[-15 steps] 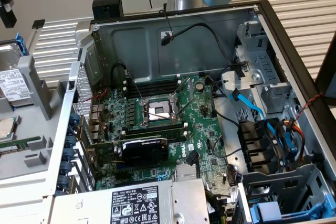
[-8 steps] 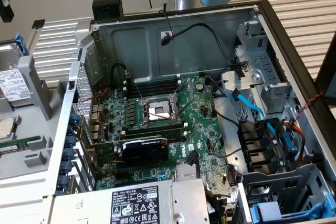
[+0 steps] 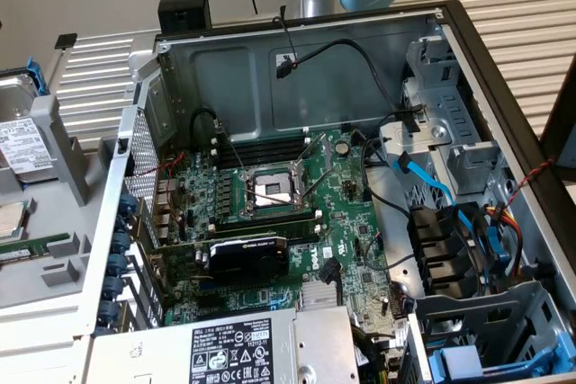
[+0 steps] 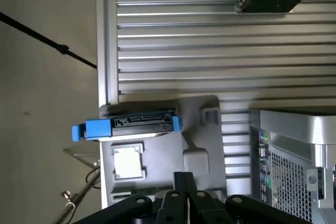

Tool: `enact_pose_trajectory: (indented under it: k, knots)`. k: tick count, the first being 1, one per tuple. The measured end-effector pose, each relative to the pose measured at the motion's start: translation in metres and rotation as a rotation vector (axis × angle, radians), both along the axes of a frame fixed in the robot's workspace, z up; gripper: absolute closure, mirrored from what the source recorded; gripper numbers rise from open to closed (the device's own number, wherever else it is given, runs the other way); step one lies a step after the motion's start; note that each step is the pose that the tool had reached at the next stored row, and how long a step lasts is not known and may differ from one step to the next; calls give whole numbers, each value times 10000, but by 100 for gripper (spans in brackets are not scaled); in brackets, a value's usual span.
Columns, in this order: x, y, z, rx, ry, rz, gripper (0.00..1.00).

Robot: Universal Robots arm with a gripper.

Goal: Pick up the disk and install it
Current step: 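Reach for the disk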

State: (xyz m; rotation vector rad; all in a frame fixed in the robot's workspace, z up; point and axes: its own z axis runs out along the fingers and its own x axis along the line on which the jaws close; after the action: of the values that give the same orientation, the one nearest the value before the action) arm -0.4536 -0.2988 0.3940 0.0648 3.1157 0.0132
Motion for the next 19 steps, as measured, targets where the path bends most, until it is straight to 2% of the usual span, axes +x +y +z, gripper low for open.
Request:
enact_pose_trajectory:
  k: [6,8,14,19]
  knots:
    - [-264,3,49,0,35,5,89]
    - [-323,16,56,0,43,8,89]
    - [-401,157,56,-26,66,14,89]
    - [-442,205,64,-29,139,19,89]
